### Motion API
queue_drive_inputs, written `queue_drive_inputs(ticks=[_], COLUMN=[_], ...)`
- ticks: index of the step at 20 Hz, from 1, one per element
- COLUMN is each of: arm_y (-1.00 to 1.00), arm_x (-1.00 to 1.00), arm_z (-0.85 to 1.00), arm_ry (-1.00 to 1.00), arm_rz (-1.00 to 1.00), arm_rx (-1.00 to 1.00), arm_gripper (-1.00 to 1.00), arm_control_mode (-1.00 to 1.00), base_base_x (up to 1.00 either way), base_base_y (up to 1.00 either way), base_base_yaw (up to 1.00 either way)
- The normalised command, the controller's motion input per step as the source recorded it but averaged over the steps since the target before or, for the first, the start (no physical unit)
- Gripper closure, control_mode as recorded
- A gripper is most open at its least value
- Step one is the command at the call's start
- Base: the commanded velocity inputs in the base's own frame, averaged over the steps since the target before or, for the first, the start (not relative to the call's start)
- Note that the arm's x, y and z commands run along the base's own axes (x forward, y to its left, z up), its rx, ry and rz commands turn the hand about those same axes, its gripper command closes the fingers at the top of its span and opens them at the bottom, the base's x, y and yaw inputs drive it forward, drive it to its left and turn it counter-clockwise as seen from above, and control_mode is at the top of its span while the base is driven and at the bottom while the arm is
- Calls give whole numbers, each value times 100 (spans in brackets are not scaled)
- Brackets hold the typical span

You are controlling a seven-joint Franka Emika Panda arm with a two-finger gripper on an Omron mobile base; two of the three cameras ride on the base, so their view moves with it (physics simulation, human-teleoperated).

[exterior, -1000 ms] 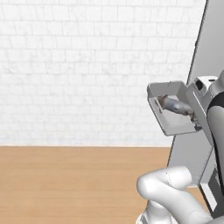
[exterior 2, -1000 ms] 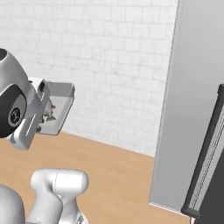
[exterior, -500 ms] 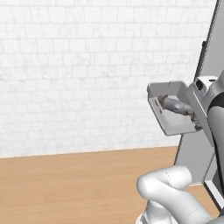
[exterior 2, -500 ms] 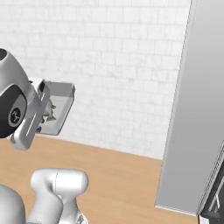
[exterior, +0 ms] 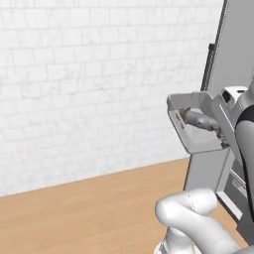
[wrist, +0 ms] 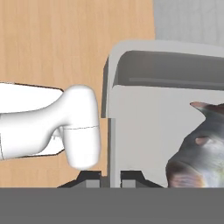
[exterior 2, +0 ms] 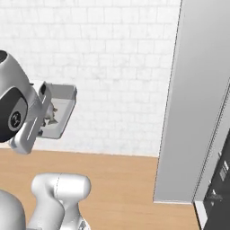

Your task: Take the meat container that has the fish and place it on the second highest rack of the freezer. Then take the vegetable container that has the sweet potato and squash and place it on the highest rack of the freezer.

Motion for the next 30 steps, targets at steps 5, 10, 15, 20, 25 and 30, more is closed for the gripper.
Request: queue_drive_inputs(ticks=[5,10,15,20,25,30], arm_y=[0,0,0,0,0,0], arm_x=[0,0,0,0,0,0], arm_z=[0,0,0,0,0,0], arm_ry=[0,0,0,0,0,0], arm_rz=[0,0,0,0,0,0], arm_rx=[0,0,0,0,0,0], arm_gripper=[100,100,100,100,100,100], arm_control_mode=[100,100,100,100,100,100], base_base_x=[43,45,61,49,2,0], base_base_y=[52,55,55,48,35,20], base_base_yaw=[-51,-56,-55,-54,-36,-42])
